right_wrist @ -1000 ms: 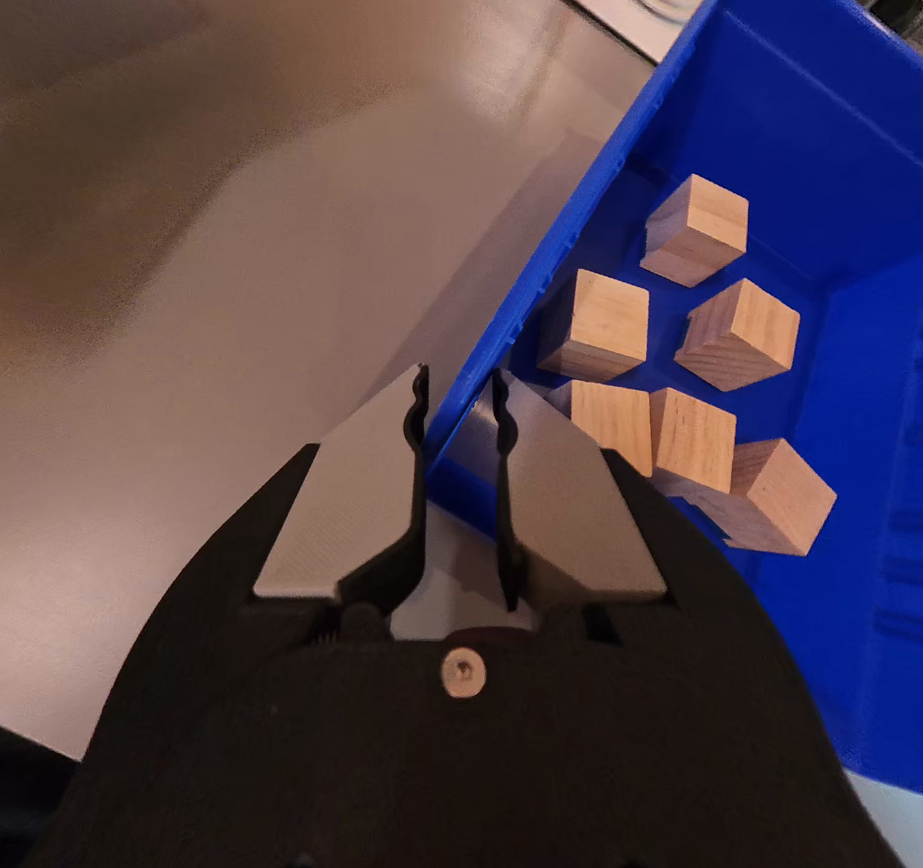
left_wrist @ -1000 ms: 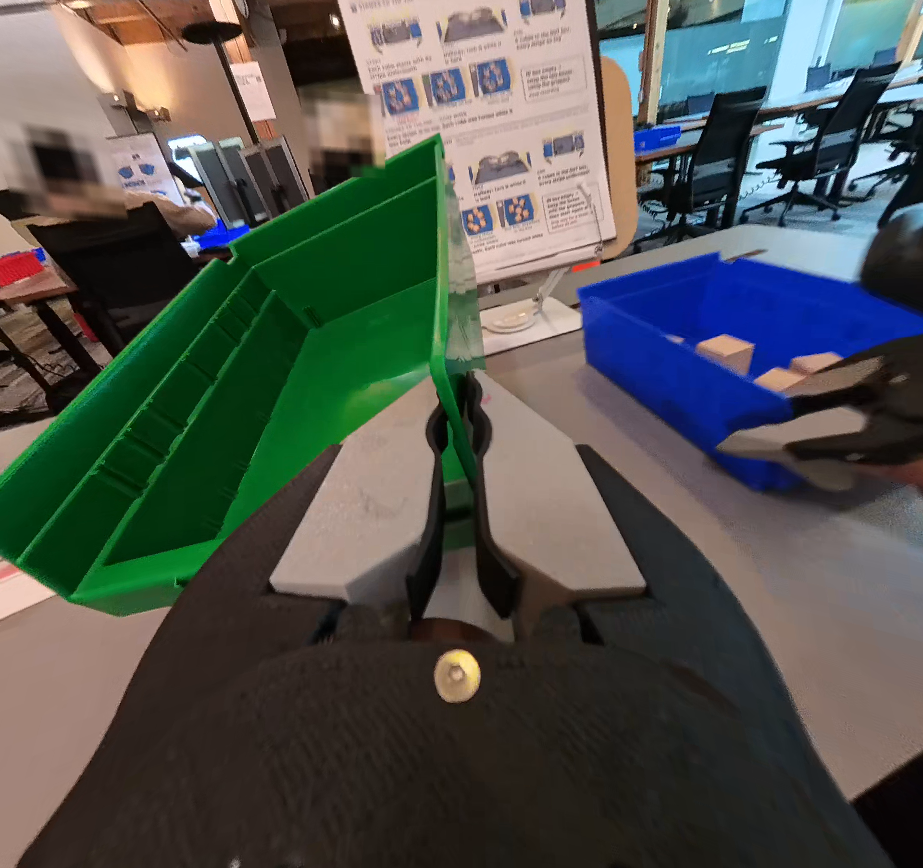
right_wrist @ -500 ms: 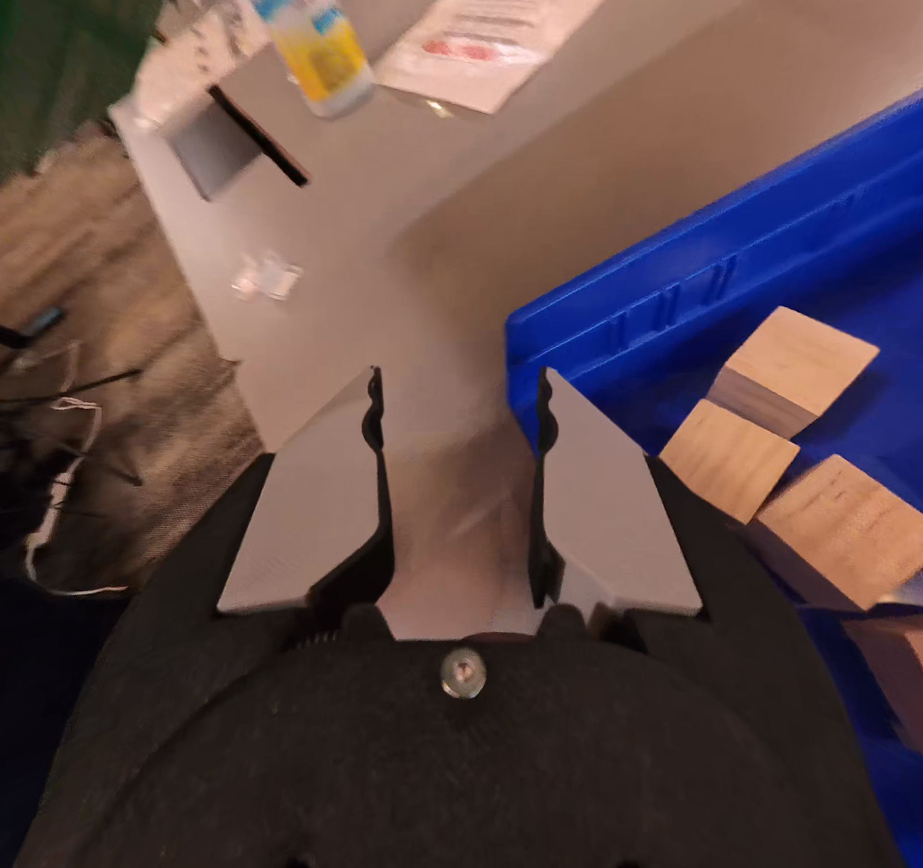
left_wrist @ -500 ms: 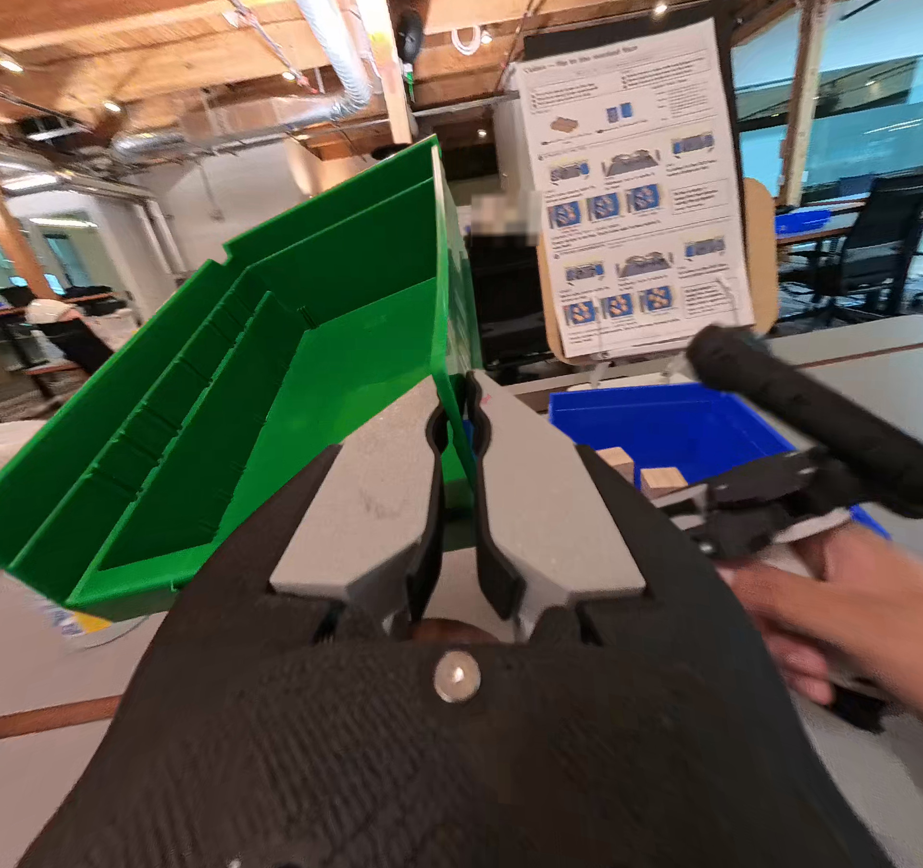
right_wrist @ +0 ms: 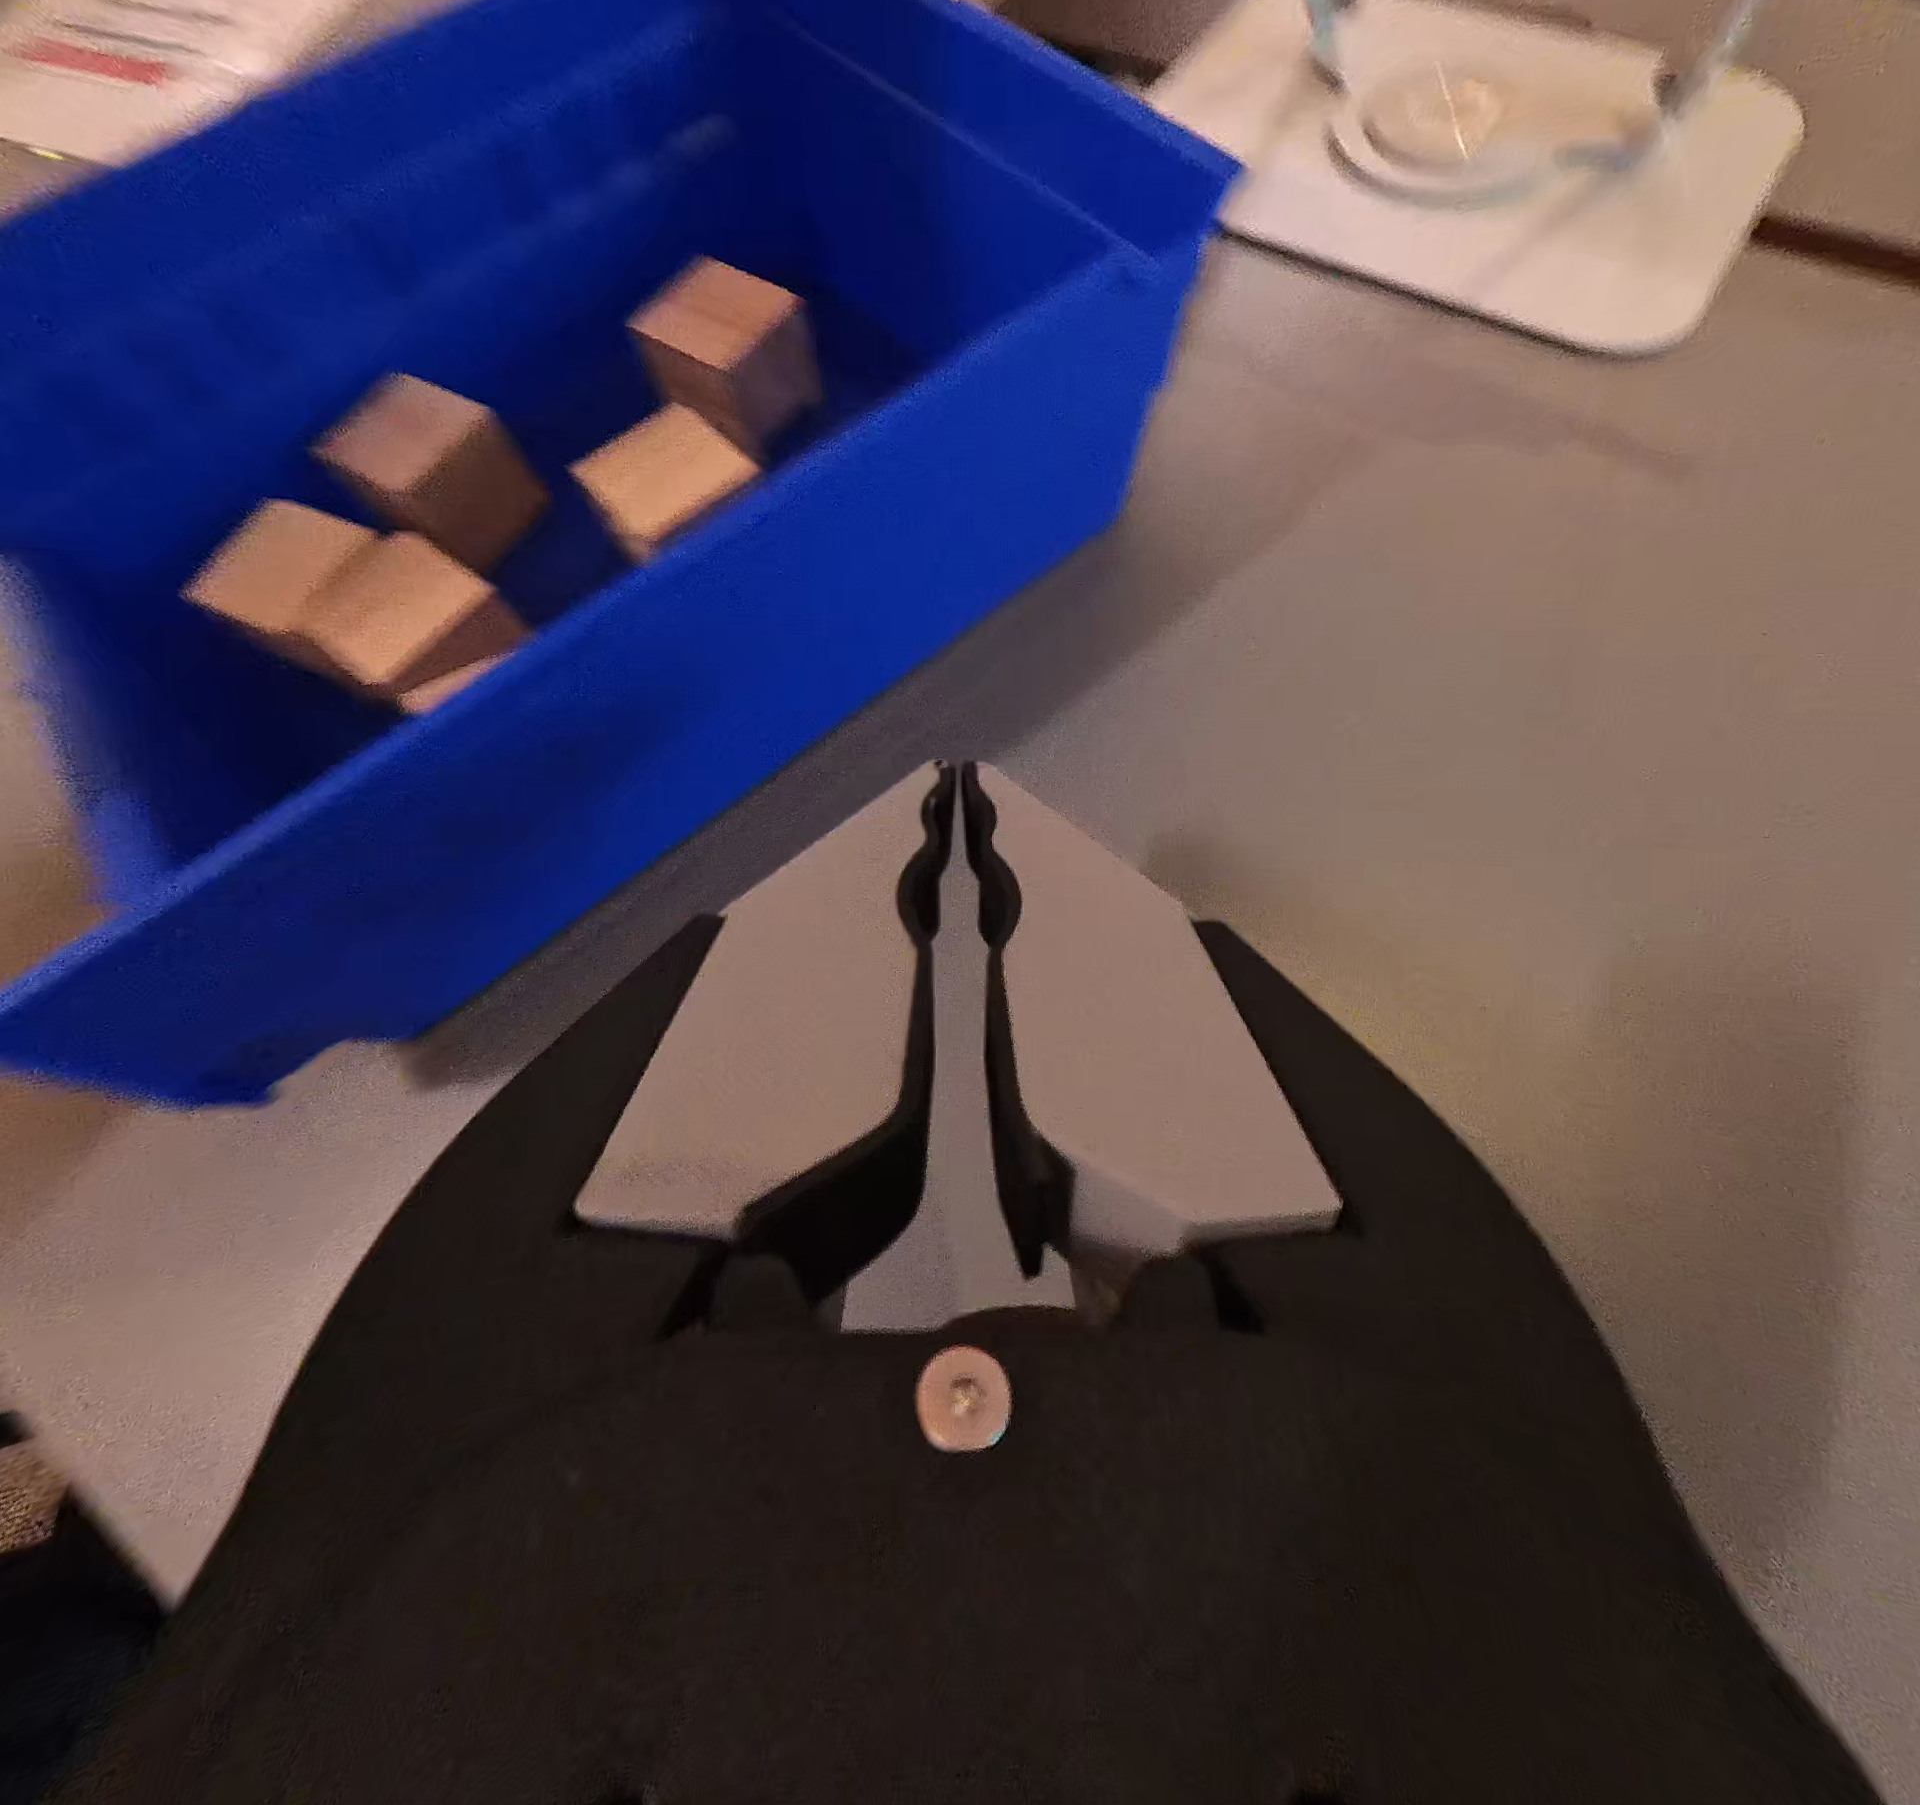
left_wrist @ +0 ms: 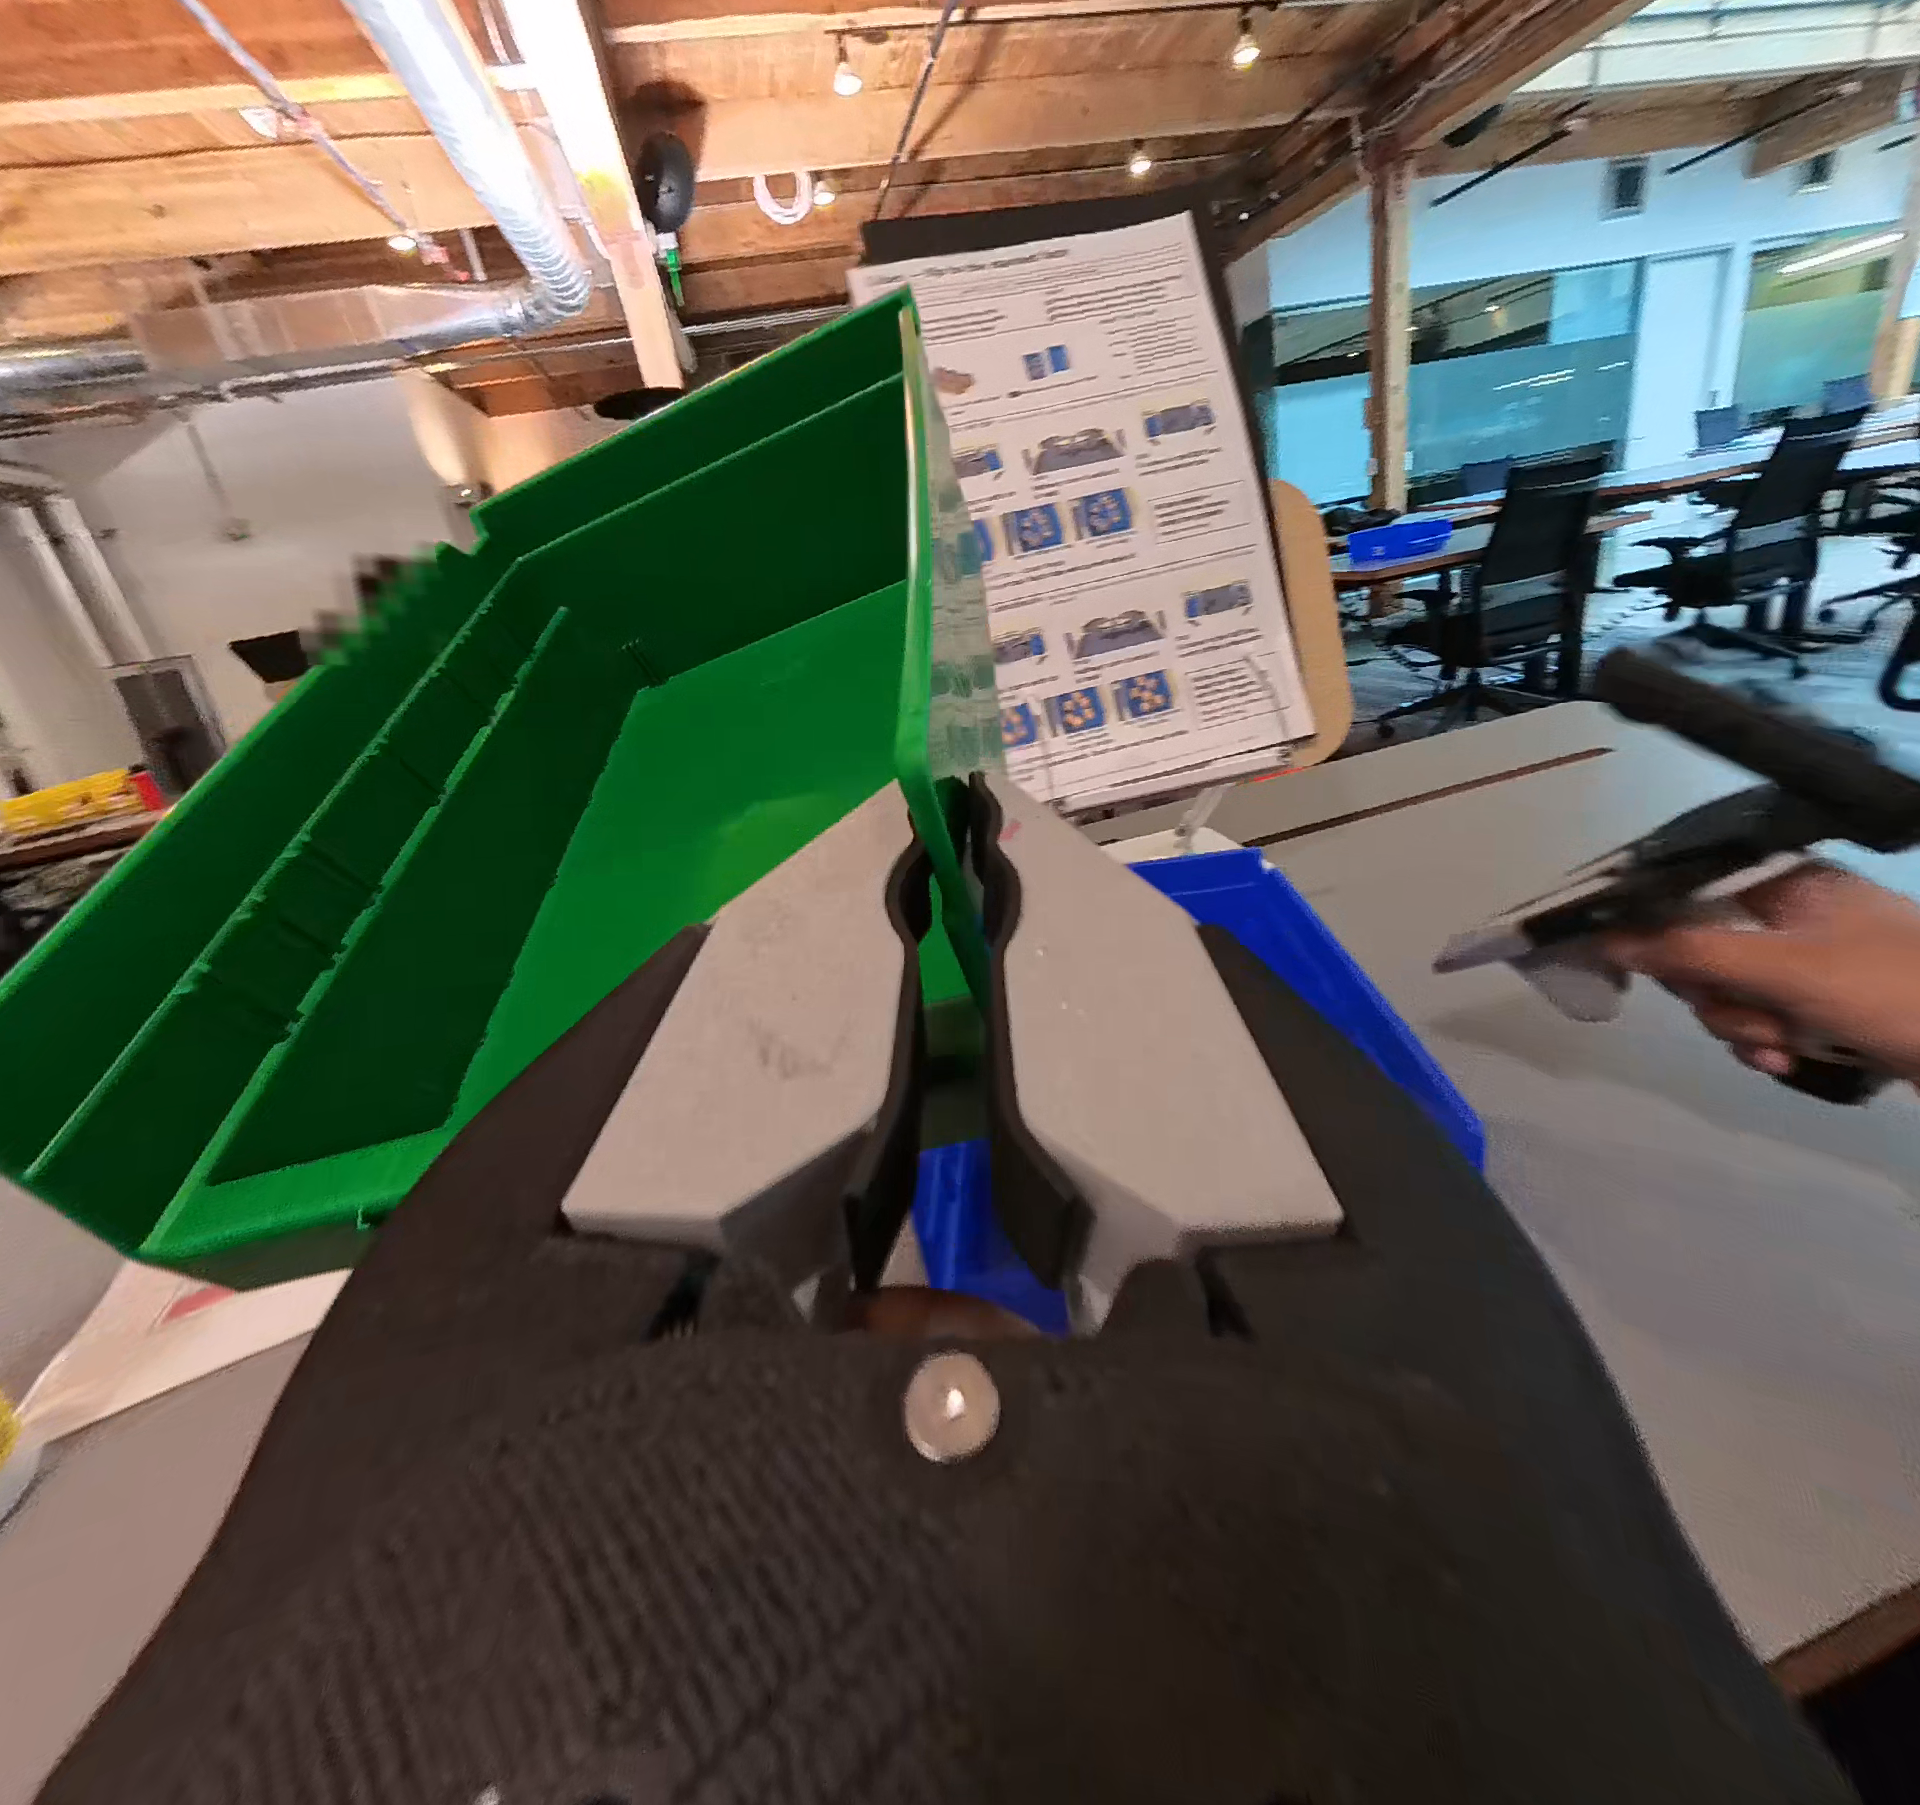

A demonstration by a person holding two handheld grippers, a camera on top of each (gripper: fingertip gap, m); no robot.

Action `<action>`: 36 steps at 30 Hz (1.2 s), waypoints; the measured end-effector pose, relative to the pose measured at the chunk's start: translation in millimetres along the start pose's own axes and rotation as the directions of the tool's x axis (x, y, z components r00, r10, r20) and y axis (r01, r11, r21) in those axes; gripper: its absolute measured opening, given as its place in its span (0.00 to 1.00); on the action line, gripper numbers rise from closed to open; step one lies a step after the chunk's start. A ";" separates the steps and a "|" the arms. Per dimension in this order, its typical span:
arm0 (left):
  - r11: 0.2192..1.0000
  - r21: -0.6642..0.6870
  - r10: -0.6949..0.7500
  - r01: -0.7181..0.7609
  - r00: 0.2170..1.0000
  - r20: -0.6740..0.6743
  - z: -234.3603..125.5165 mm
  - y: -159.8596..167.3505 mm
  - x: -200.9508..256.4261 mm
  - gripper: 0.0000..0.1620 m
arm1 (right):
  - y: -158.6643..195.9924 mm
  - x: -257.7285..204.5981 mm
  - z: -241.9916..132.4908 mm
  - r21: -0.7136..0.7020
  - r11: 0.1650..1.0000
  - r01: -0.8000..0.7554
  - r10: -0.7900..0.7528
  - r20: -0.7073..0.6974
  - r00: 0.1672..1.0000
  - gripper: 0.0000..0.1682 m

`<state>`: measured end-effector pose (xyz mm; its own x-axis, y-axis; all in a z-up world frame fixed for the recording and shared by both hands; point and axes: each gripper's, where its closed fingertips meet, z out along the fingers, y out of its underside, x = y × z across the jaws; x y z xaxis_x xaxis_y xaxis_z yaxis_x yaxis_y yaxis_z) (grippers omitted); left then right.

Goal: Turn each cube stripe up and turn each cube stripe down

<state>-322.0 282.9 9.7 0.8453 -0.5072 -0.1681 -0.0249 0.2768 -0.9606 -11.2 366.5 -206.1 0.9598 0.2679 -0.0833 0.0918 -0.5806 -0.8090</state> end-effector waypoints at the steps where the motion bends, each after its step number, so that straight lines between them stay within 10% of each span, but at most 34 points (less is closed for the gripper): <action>1: 1.000 0.004 0.006 -0.006 1.000 -0.018 3.1 -1.2 8.1 0.01 | 4.1 11.0 11.7 -0.034 0.999 -0.017 0.016 -0.032 0.999 0.00; 12: 0.999 0.026 0.047 -0.044 0.990 -0.136 11.3 -5.9 59.2 0.01 | -14.5 -62.9 112.5 -0.122 0.990 -0.064 0.075 0.085 0.994 0.00; 26: 0.991 0.041 0.136 -0.131 0.907 -0.399 36.7 8.7 205.9 0.01 | -18.4 30.6 -174.1 0.368 0.929 -0.042 0.020 0.064 0.998 0.17; 36: 0.965 -0.147 0.094 -0.217 0.810 -0.579 106.8 112.4 393.8 0.02 | 20.0 83.0 -242.2 0.276 0.955 0.112 -0.061 -0.190 0.980 0.21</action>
<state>65.0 201.4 -140.8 0.3732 -0.8573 -0.3545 -0.2861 0.2572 -0.9230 134.5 190.9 -88.3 0.9854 0.1516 0.0778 0.1224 -0.3119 -0.9422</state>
